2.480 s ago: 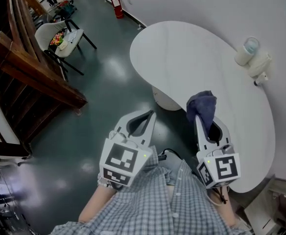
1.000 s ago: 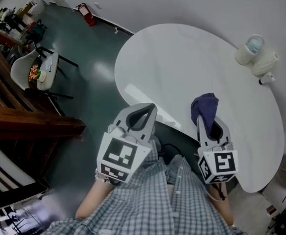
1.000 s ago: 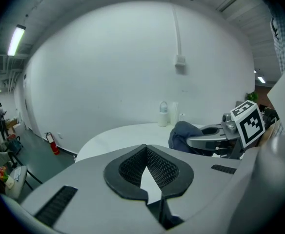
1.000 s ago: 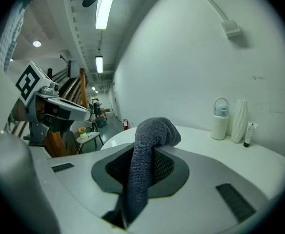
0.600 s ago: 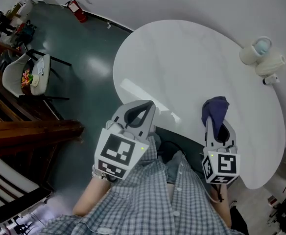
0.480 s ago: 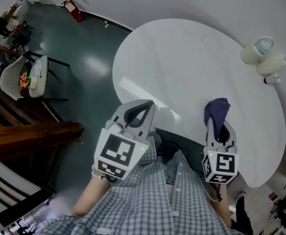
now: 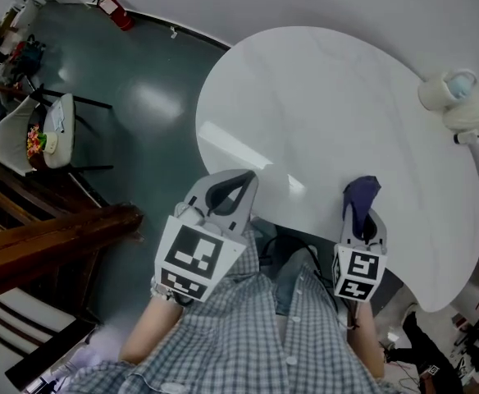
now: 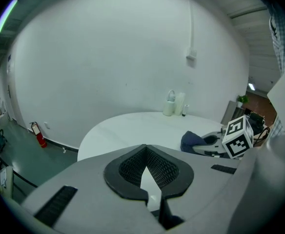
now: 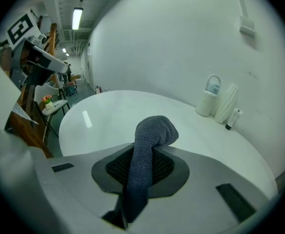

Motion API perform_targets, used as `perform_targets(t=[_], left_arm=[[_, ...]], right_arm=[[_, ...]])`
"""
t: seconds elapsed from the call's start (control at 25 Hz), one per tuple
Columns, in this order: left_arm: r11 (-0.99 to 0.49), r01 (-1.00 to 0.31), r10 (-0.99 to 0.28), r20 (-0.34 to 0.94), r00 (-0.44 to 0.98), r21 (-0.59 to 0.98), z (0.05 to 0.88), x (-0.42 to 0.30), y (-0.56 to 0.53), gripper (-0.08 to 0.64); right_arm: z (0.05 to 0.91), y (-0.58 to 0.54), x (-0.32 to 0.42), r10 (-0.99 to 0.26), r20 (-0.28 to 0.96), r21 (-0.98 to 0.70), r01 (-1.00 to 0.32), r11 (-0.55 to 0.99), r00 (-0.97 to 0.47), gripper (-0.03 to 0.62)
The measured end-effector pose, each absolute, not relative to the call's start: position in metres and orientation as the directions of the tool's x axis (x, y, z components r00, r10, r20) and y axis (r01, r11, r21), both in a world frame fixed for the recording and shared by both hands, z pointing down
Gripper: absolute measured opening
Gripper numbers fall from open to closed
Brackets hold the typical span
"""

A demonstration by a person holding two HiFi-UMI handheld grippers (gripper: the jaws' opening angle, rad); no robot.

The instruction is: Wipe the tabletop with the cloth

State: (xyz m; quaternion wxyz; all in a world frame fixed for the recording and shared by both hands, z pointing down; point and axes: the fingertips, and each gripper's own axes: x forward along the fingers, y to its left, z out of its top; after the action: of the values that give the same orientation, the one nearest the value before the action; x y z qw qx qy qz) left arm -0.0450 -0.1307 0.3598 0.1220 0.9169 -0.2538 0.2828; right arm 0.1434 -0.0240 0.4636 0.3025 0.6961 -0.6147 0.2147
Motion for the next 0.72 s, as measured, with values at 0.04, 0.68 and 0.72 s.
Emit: perform_targets(t=[0.04,0.68,0.72], left_arm=[[-0.841,-0.535,-0.395,0.581,0.711,0.083,0.361,-0.049,-0.134,0.005],[-0.804,-0.585,-0.434,0.572,0.696,0.102,0.367,-0.084,-0.163,0.005],[-0.801,-0.589,-0.437,0.571,0.695,0.103,0.367,-0.086,-0.164,0.005]], right_arm=[[0.469,-0.026,0.139,-0.714,0.684,0.153,-0.987,-0.057,0.148,0.052],[0.523,-0.052,0.078,-0.62,0.781,-0.135,-0.99,-0.049,-0.076,0.052],[0.523,-0.054,0.074,-0.621,0.778,-0.152,-0.987,-0.048,-0.09,0.052]])
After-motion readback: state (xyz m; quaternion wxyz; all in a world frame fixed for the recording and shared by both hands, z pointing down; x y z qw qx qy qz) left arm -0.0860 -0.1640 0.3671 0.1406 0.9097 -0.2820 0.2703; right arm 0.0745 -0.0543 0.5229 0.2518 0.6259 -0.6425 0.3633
